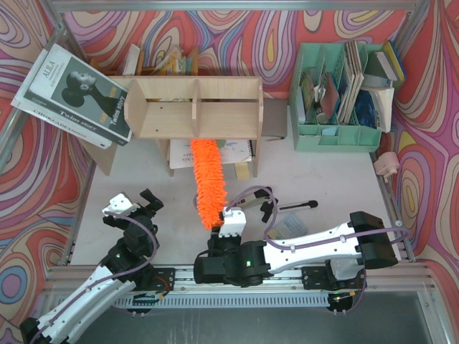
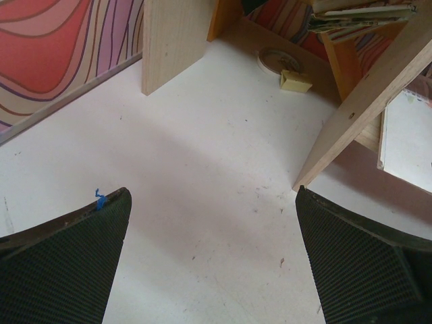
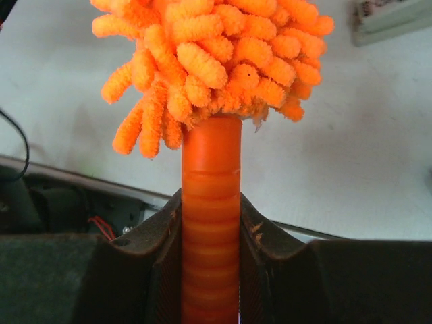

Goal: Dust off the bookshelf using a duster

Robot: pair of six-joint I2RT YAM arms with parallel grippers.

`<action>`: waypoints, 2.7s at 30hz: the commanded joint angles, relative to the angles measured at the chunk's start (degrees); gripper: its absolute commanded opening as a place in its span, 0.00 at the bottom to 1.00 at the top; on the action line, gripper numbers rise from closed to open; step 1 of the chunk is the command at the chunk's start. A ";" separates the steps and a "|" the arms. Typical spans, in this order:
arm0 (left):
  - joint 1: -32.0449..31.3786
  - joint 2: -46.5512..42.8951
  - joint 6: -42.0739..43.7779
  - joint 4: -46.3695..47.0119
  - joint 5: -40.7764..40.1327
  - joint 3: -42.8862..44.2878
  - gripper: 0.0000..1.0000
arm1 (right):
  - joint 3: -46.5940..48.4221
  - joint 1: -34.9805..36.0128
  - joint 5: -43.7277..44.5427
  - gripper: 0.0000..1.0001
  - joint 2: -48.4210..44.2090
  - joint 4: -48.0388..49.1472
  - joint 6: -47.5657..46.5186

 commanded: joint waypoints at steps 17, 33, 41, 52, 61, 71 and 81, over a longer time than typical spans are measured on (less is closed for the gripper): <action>0.31 0.24 -0.66 -0.46 0.55 -0.44 0.98 | 0.20 -1.43 1.42 0.00 -0.15 -1.14 -1.41; 0.37 0.03 -0.81 -0.71 0.47 -0.41 0.99 | 4.26 -1.90 -1.33 0.00 4.09 3.11 -10.79; 0.40 -0.18 -0.89 -0.95 0.43 -0.39 0.99 | 8.38 -2.79 -1.29 0.00 6.42 -6.40 -4.52; 0.41 -0.32 -0.99 -1.14 0.40 -0.41 0.99 | 1.22 -2.75 -2.39 0.00 1.15 3.21 -8.30; 0.49 -0.41 -0.99 -1.23 0.46 -0.38 0.99 | 2.51 -2.70 -5.55 0.00 2.65 11.41 -19.23; 0.49 -0.33 -0.99 -1.16 0.44 -0.39 0.98 | -0.40 -2.75 -0.69 0.00 -0.96 -5.29 3.22; 0.49 -0.29 -1.07 -1.22 0.45 -0.35 0.99 | 1.20 -2.75 -5.91 0.00 1.07 12.96 -21.53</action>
